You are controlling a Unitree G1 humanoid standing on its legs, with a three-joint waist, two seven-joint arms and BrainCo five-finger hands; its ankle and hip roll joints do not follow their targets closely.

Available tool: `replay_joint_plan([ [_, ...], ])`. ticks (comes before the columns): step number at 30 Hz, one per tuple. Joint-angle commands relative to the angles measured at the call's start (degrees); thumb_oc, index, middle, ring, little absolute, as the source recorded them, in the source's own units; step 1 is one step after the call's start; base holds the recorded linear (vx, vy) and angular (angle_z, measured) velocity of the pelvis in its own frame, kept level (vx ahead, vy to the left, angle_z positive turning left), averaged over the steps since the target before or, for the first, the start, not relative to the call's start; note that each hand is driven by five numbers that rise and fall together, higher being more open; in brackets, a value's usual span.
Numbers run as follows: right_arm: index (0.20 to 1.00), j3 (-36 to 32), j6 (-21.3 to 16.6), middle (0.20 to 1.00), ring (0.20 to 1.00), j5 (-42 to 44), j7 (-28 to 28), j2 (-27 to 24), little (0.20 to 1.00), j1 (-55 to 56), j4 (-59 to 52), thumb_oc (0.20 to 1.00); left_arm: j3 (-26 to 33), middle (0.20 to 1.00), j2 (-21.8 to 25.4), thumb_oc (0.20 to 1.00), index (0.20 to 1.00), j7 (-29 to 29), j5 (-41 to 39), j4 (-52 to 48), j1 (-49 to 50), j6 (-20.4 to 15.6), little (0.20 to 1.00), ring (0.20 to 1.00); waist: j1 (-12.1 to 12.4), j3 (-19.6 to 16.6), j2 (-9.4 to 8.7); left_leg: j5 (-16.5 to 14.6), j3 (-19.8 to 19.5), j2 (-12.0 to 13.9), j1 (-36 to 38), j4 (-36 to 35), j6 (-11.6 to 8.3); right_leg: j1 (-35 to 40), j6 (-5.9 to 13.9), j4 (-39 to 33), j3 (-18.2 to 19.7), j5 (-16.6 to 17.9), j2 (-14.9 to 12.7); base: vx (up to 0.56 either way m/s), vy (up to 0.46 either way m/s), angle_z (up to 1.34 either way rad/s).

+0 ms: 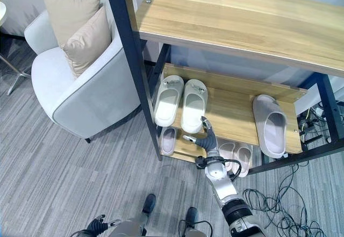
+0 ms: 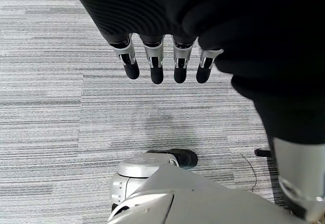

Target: Arrange the slippers neatly on the shoe rack.

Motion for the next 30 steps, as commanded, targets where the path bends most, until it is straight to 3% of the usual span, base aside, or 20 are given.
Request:
replay_joint_plan([
  [1,1.0,0.7,-2.6,1.0,1.0,0.1,1.5,0.5,1.0,-2.5,-5.0,1.0,-1.3,1.0,-3.3,1.0,1.0,-1.1,1.4,5.3,-0.9,-0.3,1.0,1.0,1.9,1.4,-1.25,-7.9,1.2,-0.5,5.0,0.3,1.01,4.7,2.66,0.6,-2.7,-3.5,-1.0,0.0,0.0,0.0],
  [13,1.0,1.1,-3.1,1.0,1.0,4.3,4.2,0.8,1.0,-1.9,-5.3,1.0,-1.2,1.0,-3.3,1.0,1.0,-1.5,1.7,5.6,-0.5,-0.1,1.0,1.0,1.4,0.6,-1.0,-8.3,1.6,-0.2,6.1,0.3,0.93,5.5,2.43,0.6,-2.6,-3.9,-0.7,0.0,0.0,0.0],
  [18,1.0,-1.7,-2.8,1.0,1.0,0.7,0.9,-0.4,1.0,-0.8,-6.1,1.0,-0.8,1.0,-3.7,1.0,1.0,-1.2,1.3,5.9,-0.4,0.2,1.0,1.0,1.2,0.3,-0.91,-8.4,1.7,-0.1,6.2,0.3,0.89,5.6,2.4,0.6,-2.6,-4.1,-0.6,0.0,0.0,0.0],
  [24,1.0,-10.6,-3.9,1.0,1.0,-8.9,-6.2,-7.0,1.0,-0.6,-15.4,1.0,-0.1,1.0,-3.3,1.0,1.0,-1.1,4.1,6.0,-0.4,0.0,1.0,1.0,0.4,-0.5,-0.59,-8.8,2.2,0.3,6.7,0.3,0.83,5.8,2.5,0.6,-2.0,-4.5,-0.4,0.02,-0.02,-0.02],
  [30,1.0,-17.5,-1.1,1.0,1.0,-10.9,-10.1,-13.3,1.0,-1.5,-9.6,1.0,0.1,1.0,-3.2,1.0,1.0,-1.8,3.8,6.7,0.4,0.0,1.0,1.0,0.1,-0.9,-0.23,-8.9,2.5,0.4,7.1,0.3,0.67,5.9,2.5,0.6,-1.7,-4.5,-0.3,0.01,-0.014,-0.01],
])
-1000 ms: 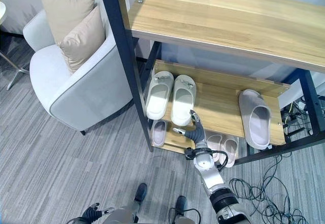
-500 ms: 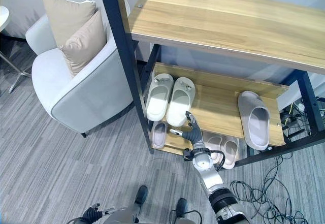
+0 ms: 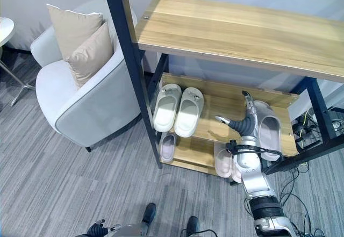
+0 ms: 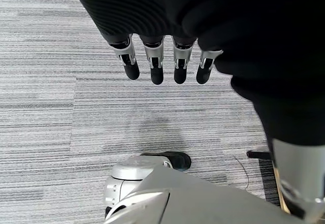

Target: Arrange the slippers neatly on the shoe rack.

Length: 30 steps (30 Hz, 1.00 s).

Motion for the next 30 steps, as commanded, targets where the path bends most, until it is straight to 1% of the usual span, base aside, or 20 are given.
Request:
replay_joint_plan([
  [1,1.0,-1.9,-0.4,1.0,1.0,-0.3,-3.3,-2.5,1.0,-3.2,-1.4,1.0,-2.0,1.0,-2.8,1.0,1.0,-1.5,1.1,6.6,-1.2,-0.1,1.0,1.0,0.6,1.3,-0.73,-8.5,2.2,0.0,4.6,0.3,0.52,3.6,2.52,0.6,-2.0,-4.2,-0.4,0.01,-0.03,-0.03],
  [4,1.0,-3.6,0.6,1.0,1.0,1.5,-4.5,-4.3,1.0,-4.3,1.4,1.0,-2.3,1.0,-2.6,1.0,1.0,-1.6,0.7,7.0,-0.9,0.1,1.0,1.0,0.3,1.6,-0.36,-8.4,2.5,0.0,4.4,0.3,0.47,3.4,2.51,0.6,-1.8,-4.1,-0.4,0.0,-0.039,-0.03],
  [9,1.0,-4.7,2.0,1.0,1.0,2.4,-5.3,-5.2,1.0,-4.4,4.5,1.0,-2.4,1.0,-2.5,1.0,1.0,-1.6,-0.1,7.0,-0.7,0.2,1.0,1.0,-0.2,1.6,0.31,-8.3,2.9,0.0,4.1,0.3,0.43,3.2,2.46,0.6,-1.4,-4.0,-0.3,0.0,-0.014,-0.02],
  [11,1.0,-4.9,2.1,1.0,1.0,4.9,-5.3,-4.3,1.0,-4.7,6.6,1.0,-2.6,1.0,-2.6,1.0,1.0,-1.5,-0.8,7.0,-0.7,0.3,1.0,1.0,-0.3,1.6,0.58,-8.2,3.0,0.1,4.1,0.3,0.41,3.1,2.4,0.6,-1.3,-4.0,-0.3,0.0,-0.016,-0.06],
  [12,1.0,-4.5,2.5,1.0,1.0,7.0,-4.7,-3.0,1.0,-4.6,8.2,1.0,-2.6,1.0,-2.8,1.0,1.0,-1.5,-1.6,7.1,-0.8,0.6,1.0,1.0,-0.6,1.7,0.82,-8.2,3.1,0.0,4.1,0.3,0.42,3.0,2.33,0.6,-1.1,-4.0,-0.3,0.0,-0.016,-0.06],
  [14,1.0,-4.3,2.7,1.0,1.0,7.5,-4.5,-2.6,1.0,-4.5,8.6,1.0,-2.6,1.0,-2.8,1.0,1.0,-1.4,-1.8,7.1,-0.7,0.6,1.0,1.0,-0.6,1.7,0.86,-8.2,3.2,0.0,4.1,0.3,0.43,2.9,2.31,0.6,-1.0,-4.0,-0.3,0.01,-0.015,-0.08],
  [15,1.0,-3.5,3.7,1.0,1.0,8.6,-4.1,-1.6,1.0,-4.5,11.5,1.0,-2.9,1.0,-2.8,1.0,1.0,-1.2,-2.1,7.1,-1.0,0.9,1.0,1.0,-1.0,1.7,1.11,-8.2,3.4,0.0,4.1,0.3,0.45,2.8,2.27,0.6,-0.9,-3.9,-0.3,0.02,-0.023,-0.07],
  [21,1.0,-2.8,3.9,1.0,1.0,12.9,-2.5,-1.5,1.0,-4.8,16.6,1.0,-2.7,1.0,-2.7,1.0,1.0,-0.7,-3.5,7.3,-1.1,1.1,1.0,1.0,-1.1,1.8,1.41,-8.1,3.6,0.0,3.8,0.3,0.45,2.5,2.25,0.6,-0.9,-3.8,-0.4,0.0,-0.001,-0.01],
  [24,1.0,-1.5,3.5,1.0,1.0,14.0,-1.1,-1.3,1.0,-5.6,17.1,1.0,-2.7,1.0,-2.7,1.0,1.0,-0.5,-3.7,7.3,-1.2,1.2,1.0,1.0,-1.1,1.8,1.45,-8.0,3.7,-0.1,3.7,0.3,0.4,2.4,2.27,0.6,-0.8,-3.8,-0.3,0.0,0.0,0.0],
  [27,1.0,-0.1,2.8,1.0,1.0,15.4,0.1,0.0,1.0,-6.0,16.3,1.0,-3.1,1.0,-2.8,1.0,1.0,-0.5,-3.9,7.3,-1.1,1.2,1.0,1.0,-1.2,1.8,1.47,-8.0,3.8,0.0,3.8,0.3,0.42,2.4,2.24,0.6,-0.7,-3.8,-0.3,0.0,0.0,0.0],
  [30,1.0,3.2,2.6,1.0,1.0,15.9,3.1,2.7,1.0,-5.7,15.0,1.0,-3.7,1.0,-3.0,1.0,1.0,-0.6,-3.7,7.0,-1.6,1.2,1.0,1.0,-1.5,1.8,1.4,-8.1,4.1,0.0,4.3,0.3,0.47,2.7,2.14,0.6,-0.5,-3.8,-0.3,0.01,0.0,-0.06],
])
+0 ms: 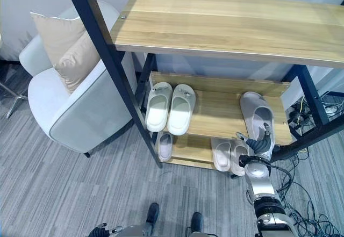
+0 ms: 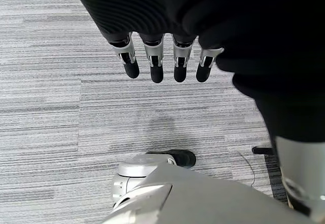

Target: Arrange the slippers neatly on the shoe rack.

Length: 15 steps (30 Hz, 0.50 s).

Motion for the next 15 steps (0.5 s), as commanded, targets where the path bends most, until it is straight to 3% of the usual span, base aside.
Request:
replay_joint_plan([
  [1,1.0,2.8,-1.8,1.0,1.0,2.0,4.3,1.2,1.0,-2.0,-3.0,1.0,-3.4,1.0,-1.9,1.0,1.0,-0.1,-0.7,6.0,-1.8,0.6,1.0,1.0,1.4,1.2,-1.12,-7.8,2.4,-0.5,4.1,0.3,0.16,3.4,2.29,0.7,-2.2,-3.7,-0.7,0.0,-0.001,-0.16],
  [8,1.0,6.4,-2.8,1.0,1.0,3.7,7.8,6.1,1.0,0.6,-9.5,1.0,-2.8,1.0,-2.2,1.0,1.0,-0.2,-0.7,5.5,-2.3,0.7,1.0,1.0,1.2,1.2,-1.47,-7.9,2.5,-0.4,4.5,0.3,0.23,3.8,2.2,0.7,-2.2,-3.7,-0.7,0.0,0.001,-0.05],
  [15,1.0,4.4,-4.2,1.0,1.0,3.0,8.3,5.8,1.0,3.5,-17.6,1.0,-1.6,1.0,-2.2,1.0,1.0,-0.4,0.1,5.6,-2.2,0.6,1.0,1.0,0.8,0.9,-1.89,-8.1,2.7,-0.2,4.7,0.3,0.28,4.0,2.17,0.7,-1.9,-3.9,-0.6,0.0,0.0,0.0],
])
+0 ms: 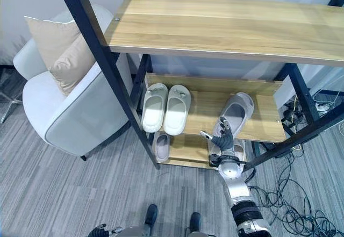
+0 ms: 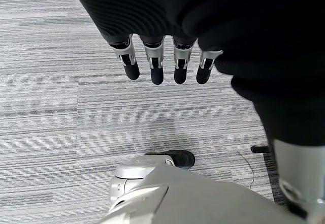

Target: Arrange the slippers neatly on the shoe rack.

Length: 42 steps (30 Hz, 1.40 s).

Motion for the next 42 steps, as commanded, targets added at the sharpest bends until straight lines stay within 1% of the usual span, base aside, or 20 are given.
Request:
replay_joint_plan([
  [1,1.0,-2.6,-3.7,1.0,1.0,-1.0,-0.6,-2.4,1.0,-0.5,-5.9,1.0,-1.8,1.0,-2.6,1.0,1.0,-0.5,0.4,5.7,-2.3,-0.2,1.0,1.0,0.7,0.8,-2.0,-8.0,2.0,-0.5,4.1,0.3,0.35,3.7,2.5,0.7,-2.6,-4.2,-0.9,0.0,0.0,0.0],
  [5,1.0,-5.7,-3.7,1.0,1.0,-10.0,-4.9,-5.8,1.0,-0.7,-7.7,1.0,-1.4,1.0,-2.4,1.0,1.0,-0.5,1.8,5.5,-2.4,-0.5,1.0,1.0,0.7,0.7,-2.15,-8.2,2.0,-0.4,4.4,0.3,0.37,3.8,2.48,0.7,-2.7,-4.4,-0.8,0.0,0.0,0.0],
  [6,1.0,-7.0,-3.0,1.0,1.0,-15.1,-7.0,-8.1,1.0,-0.9,-8.6,1.0,-1.2,1.0,-2.2,1.0,1.0,-0.6,2.7,5.4,-2.4,-0.8,1.0,1.0,0.8,0.7,-2.18,-8.3,1.9,-0.4,4.5,0.3,0.37,3.9,2.52,0.7,-2.7,-4.5,-0.7,0.0,0.0,0.0],
  [7,1.0,-7.0,-2.9,1.0,1.0,-15.2,-7.0,-8.0,1.0,-0.9,-8.6,1.0,-1.3,1.0,-2.2,1.0,1.0,-0.5,2.7,5.4,-2.4,-0.8,1.0,1.0,0.9,0.7,-2.15,-8.3,1.9,-0.4,4.5,0.3,0.37,3.9,2.52,0.7,-2.7,-4.5,-0.7,0.0,0.0,0.0],
  [10,1.0,-8.3,-1.1,1.0,1.0,-21.1,-9.3,-12.1,1.0,-2.3,-7.1,1.0,-0.8,1.0,-1.8,1.0,1.0,-0.3,3.7,5.4,-2.4,-1.0,1.0,1.0,1.2,0.7,-2.18,-8.3,1.7,-0.3,4.5,0.3,0.36,3.8,2.58,0.7,-2.8,-4.6,-0.7,0.0,0.0,0.0],
  [11,1.0,-8.4,-0.2,1.0,1.0,-23.5,-10.3,-14.9,1.0,-4.0,-5.2,1.0,-0.9,1.0,-1.6,1.0,1.0,-0.4,4.2,5.6,-2.1,-1.2,1.0,1.0,1.5,0.9,-2.19,-8.3,1.6,-0.3,4.3,0.3,0.33,3.7,2.62,0.7,-2.9,-4.6,-0.7,0.0,0.0,0.0],
  [12,1.0,-7.9,0.4,1.0,1.0,-24.8,-10.2,-16.7,1.0,-4.7,-3.6,1.0,-1.0,1.0,-1.4,1.0,1.0,-0.5,4.6,5.8,-2.1,-1.3,1.0,1.0,1.7,1.0,-2.22,-8.2,1.6,-0.3,4.2,0.3,0.28,3.6,2.65,0.7,-2.9,-4.6,-0.7,0.0,0.0,0.0],
  [14,1.0,-6.4,1.3,1.0,1.0,-24.8,-10.1,-19.4,1.0,-7.5,0.6,1.0,-1.6,1.0,-1.0,1.0,1.0,-0.6,4.7,5.9,-1.7,-1.5,1.0,1.0,2.1,1.3,-2.33,-8.0,1.5,-0.4,3.8,0.3,0.14,3.3,2.73,0.7,-3.0,-4.4,-0.7,0.0,0.0,0.0],
  [15,1.0,-4.3,2.4,1.0,1.0,-24.8,-9.3,-21.2,1.0,-9.9,4.8,1.0,-2.1,1.0,-0.9,1.0,1.0,-0.7,4.4,6.0,-1.5,-1.6,1.0,1.0,2.3,1.6,-2.38,-7.8,1.4,-0.4,3.4,0.3,0.06,3.0,2.79,0.7,-3.1,-4.2,-0.7,0.0,0.0,0.0],
  [18,1.0,-0.7,3.4,1.0,1.0,-24.8,-8.5,-23.5,1.0,-14.1,11.0,1.0,-3.4,1.0,-0.6,1.0,1.0,-1.0,3.8,5.7,-1.3,-1.7,1.0,1.0,2.8,2.3,-2.36,-7.4,1.4,-0.4,2.7,0.3,-0.06,2.5,2.8,0.7,-3.1,-4.0,-0.7,0.0,0.0,0.0],
  [21,1.0,1.5,3.8,1.0,1.0,-22.7,-7.9,-24.0,1.0,-17.5,15.9,1.0,-4.4,1.0,-0.4,1.0,1.0,-1.0,3.0,5.4,-1.1,-2.0,1.0,1.0,3.1,2.9,-2.34,-6.9,1.2,-0.5,1.9,0.3,-0.16,1.9,2.82,0.7,-3.2,-3.8,-0.8,0.0,0.0,0.01],
  [26,1.0,3.4,3.6,1.0,1.0,-19.3,-7.2,-24.2,1.0,-22.2,20.9,1.0,-5.4,1.0,-0.2,1.0,1.0,-1.0,1.5,5.4,-1.2,-2.2,1.0,1.0,3.5,3.9,-2.38,-6.2,0.9,-0.8,0.1,0.3,-0.29,0.4,2.9,0.7,-3.3,-3.4,-0.9,-0.03,0.006,0.04],
  [31,1.0,6.7,3.6,1.0,1.0,-17.5,-7.2,-26.6,1.0,-29.4,29.0,1.0,-6.7,1.0,0.5,1.0,1.0,-1.1,0.5,5.0,-1.7,-2.8,1.0,1.0,4.4,5.5,-2.47,-5.2,0.4,-1.0,-2.3,0.3,-0.55,-1.5,3.04,0.7,-3.5,-2.8,-1.0,-0.03,0.009,0.04],
  [33,1.0,7.7,3.6,1.0,1.0,-17.1,-6.9,-27.3,1.0,-30.9,29.9,1.0,-6.7,1.0,0.7,1.0,1.0,-1.0,0.1,5.0,-2.0,-2.9,1.0,1.0,4.6,5.9,-2.5,-4.9,0.3,-1.1,-2.8,0.3,-0.57,-1.9,3.08,0.7,-3.5,-2.6,-1.0,-0.03,0.017,0.03],
  [35,1.0,9.1,3.9,1.0,1.0,-16.1,-6.1,-28.1,1.0,-33.5,34.5,1.0,-7.4,1.0,1.1,1.0,1.0,-0.9,-0.3,4.7,-2.4,-3.3,1.0,1.0,5.1,6.5,-2.66,-4.2,-0.4,-1.4,-4.1,0.3,-0.98,-2.7,3.16,0.7,-4.3,-2.4,-1.2,-0.04,0.004,0.06],
  [36,0.2,10.0,4.0,0.2,0.2,-15.4,-5.1,-28.0,0.2,-34.4,36.3,0.2,-7.7,1.0,1.2,1.0,1.0,-0.9,-0.5,4.7,-2.7,-3.2,1.0,1.0,5.1,6.6,-2.81,-4.2,-0.5,-1.5,-4.4,0.3,-1.08,-2.8,3.16,0.7,-4.6,-2.4,-1.2,-0.02,0.002,0.13],
  [41,0.2,11.6,4.1,0.2,0.2,-16.2,-4.7,-27.3,0.2,-34.8,39.0,0.2,-8.2,1.0,1.5,1.0,1.0,-1.0,-0.6,4.5,-2.9,-3.2,1.0,1.0,5.4,6.7,-3.17,-4.2,-1.0,-1.7,-4.4,0.3,-1.16,-2.5,3.12,0.7,-5.2,-2.5,-1.2,0.0,0.004,0.12],
  [42,0.2,12.3,4.3,0.2,0.2,-18.4,-5.3,-27.4,0.2,-33.9,37.0,0.2,-8.1,1.0,1.5,1.0,1.0,-1.1,-0.5,4.3,-3.0,-3.1,1.0,1.0,5.4,6.5,-3.34,-4.4,-1.1,-1.6,-4.0,0.3,-1.14,-2.1,3.13,0.7,-5.4,-2.6,-1.3,0.0,0.006,0.06],
])
